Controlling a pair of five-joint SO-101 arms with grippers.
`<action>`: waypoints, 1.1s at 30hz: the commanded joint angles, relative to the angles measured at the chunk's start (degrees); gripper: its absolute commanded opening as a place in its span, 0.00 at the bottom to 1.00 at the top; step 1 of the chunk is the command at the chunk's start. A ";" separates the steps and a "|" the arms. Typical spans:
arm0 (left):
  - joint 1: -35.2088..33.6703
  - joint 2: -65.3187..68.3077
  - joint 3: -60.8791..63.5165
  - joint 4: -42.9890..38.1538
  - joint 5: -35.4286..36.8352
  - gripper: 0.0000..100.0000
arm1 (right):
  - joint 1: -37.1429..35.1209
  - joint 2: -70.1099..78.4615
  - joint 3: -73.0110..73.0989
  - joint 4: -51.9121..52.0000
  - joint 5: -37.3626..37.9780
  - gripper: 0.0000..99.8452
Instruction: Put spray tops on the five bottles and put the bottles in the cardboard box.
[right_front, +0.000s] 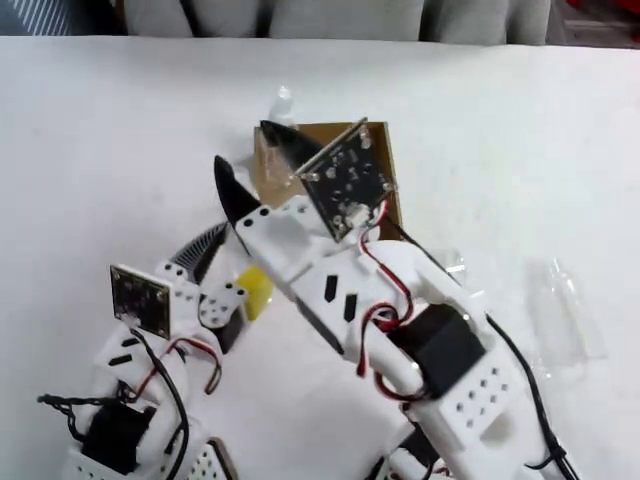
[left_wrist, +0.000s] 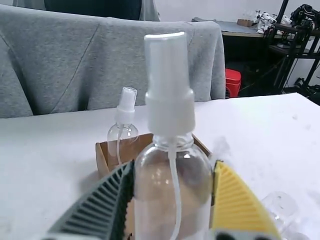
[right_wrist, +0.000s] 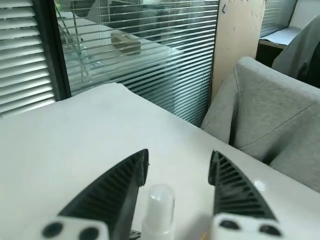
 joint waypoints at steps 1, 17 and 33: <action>0.31 -0.66 -0.35 -1.58 -0.44 0.08 | 1.71 -0.57 -5.36 4.35 -0.70 0.16; -0.92 -0.57 -2.81 -4.04 0.18 0.08 | 14.46 -0.57 -5.63 40.48 -13.01 0.02; -7.34 31.78 -21.54 -14.15 9.85 0.07 | 8.66 -0.66 23.56 23.52 -12.84 0.02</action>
